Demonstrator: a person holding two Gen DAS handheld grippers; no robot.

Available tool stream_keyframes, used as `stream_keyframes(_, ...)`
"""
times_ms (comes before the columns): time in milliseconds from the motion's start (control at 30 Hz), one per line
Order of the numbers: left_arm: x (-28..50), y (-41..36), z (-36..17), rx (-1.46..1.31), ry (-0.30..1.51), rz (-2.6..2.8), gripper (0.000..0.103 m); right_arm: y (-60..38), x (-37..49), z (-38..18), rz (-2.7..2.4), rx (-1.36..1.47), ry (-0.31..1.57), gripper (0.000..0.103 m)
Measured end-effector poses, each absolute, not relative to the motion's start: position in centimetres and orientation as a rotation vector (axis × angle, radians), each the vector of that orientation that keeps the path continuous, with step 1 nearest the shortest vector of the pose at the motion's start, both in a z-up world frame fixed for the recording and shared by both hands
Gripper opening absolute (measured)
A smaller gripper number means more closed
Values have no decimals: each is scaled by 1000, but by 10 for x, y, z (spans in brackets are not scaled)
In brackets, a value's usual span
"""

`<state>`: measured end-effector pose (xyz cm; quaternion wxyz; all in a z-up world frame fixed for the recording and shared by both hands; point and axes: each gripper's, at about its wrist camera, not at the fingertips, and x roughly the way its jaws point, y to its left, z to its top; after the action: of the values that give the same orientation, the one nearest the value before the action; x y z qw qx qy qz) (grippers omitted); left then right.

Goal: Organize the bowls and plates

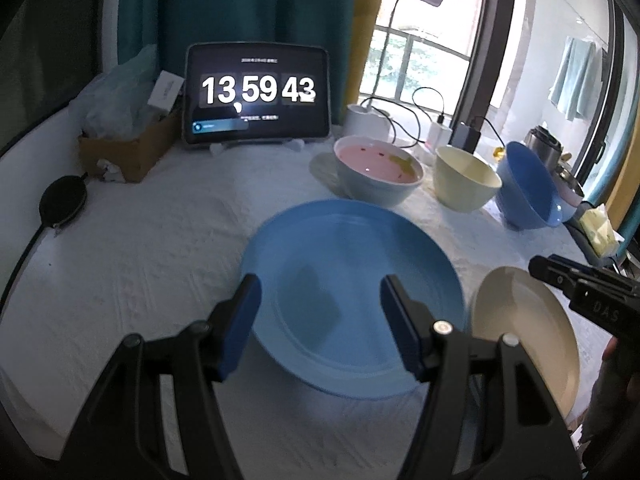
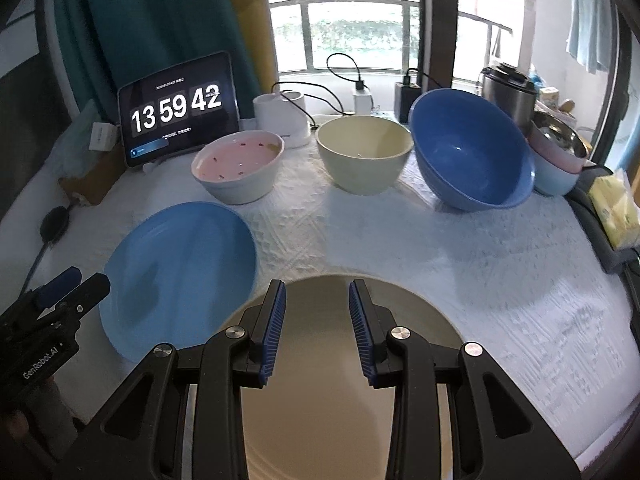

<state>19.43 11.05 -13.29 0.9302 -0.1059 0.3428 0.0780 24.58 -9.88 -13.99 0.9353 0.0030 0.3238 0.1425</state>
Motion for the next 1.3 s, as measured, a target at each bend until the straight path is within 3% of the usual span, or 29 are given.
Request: stream_keyframes(1300, 240, 154, -178, -279, 838, 229, 64, -34, 313, -176, 395, -36, 800, 35)
